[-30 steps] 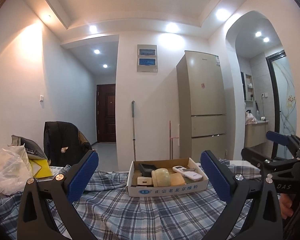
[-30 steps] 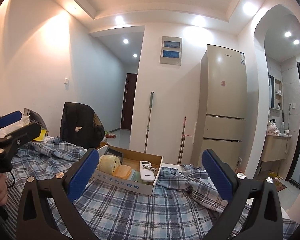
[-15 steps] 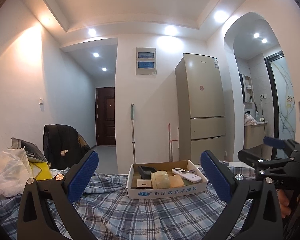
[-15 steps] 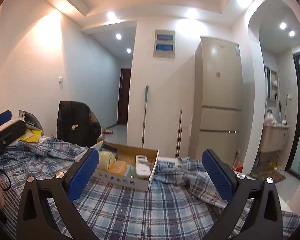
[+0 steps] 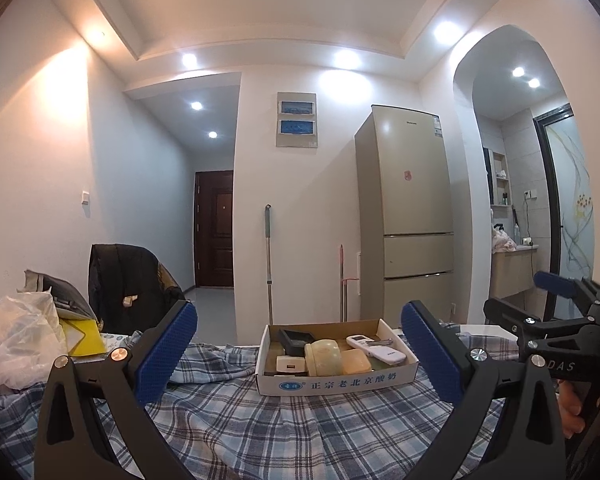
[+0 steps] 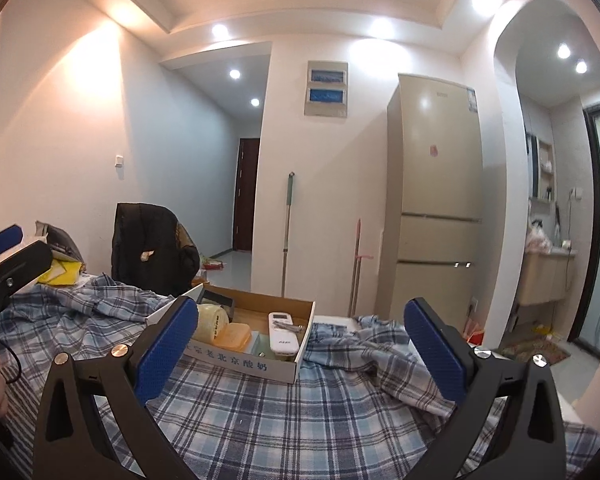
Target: Organize rigid objects
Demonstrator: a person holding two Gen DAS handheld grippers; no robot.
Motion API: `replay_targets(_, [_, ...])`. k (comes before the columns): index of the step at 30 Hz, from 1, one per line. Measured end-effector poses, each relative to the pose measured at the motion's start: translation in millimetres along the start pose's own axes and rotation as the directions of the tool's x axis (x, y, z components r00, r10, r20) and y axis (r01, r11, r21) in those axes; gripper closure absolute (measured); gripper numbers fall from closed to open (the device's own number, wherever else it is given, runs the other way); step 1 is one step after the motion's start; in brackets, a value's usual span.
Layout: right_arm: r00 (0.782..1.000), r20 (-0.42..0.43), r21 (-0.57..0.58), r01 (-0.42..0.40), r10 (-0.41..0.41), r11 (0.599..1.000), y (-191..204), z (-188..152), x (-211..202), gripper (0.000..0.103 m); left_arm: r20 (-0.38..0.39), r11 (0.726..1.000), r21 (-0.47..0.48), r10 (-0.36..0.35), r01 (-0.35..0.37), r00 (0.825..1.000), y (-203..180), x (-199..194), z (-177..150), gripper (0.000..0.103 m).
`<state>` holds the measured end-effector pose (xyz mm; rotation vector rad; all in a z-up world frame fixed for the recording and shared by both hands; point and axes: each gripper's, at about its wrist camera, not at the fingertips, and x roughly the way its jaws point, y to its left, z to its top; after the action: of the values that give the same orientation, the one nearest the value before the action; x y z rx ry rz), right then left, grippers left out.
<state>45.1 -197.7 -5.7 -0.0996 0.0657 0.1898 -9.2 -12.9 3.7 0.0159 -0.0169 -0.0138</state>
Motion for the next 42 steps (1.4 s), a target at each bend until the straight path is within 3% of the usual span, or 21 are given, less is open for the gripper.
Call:
replay_targets(7, [1.000, 0.029, -0.038, -0.002, 0.003, 0.999, 7, 2, -6, 0.000, 0.004, 1.000, -0.012, 0.000, 0.001, 1.000, 1, 1, 0, 0.000])
replay_targets(17, [1.000, 0.007, -0.025, 0.000, 0.000, 1.000, 3, 2, -2, 0.000, -0.027, 0.999, -0.050, 0.011, -0.012, 1.000, 7, 7, -3, 0.000])
replay_targets(42, [1.000, -0.004, -0.005, 0.001, -0.001, 1.000, -1, 1, 0, 0.000, -0.047, 0.998, -0.045, 0.035, -0.038, 0.998, 8, 11, -3, 0.000])
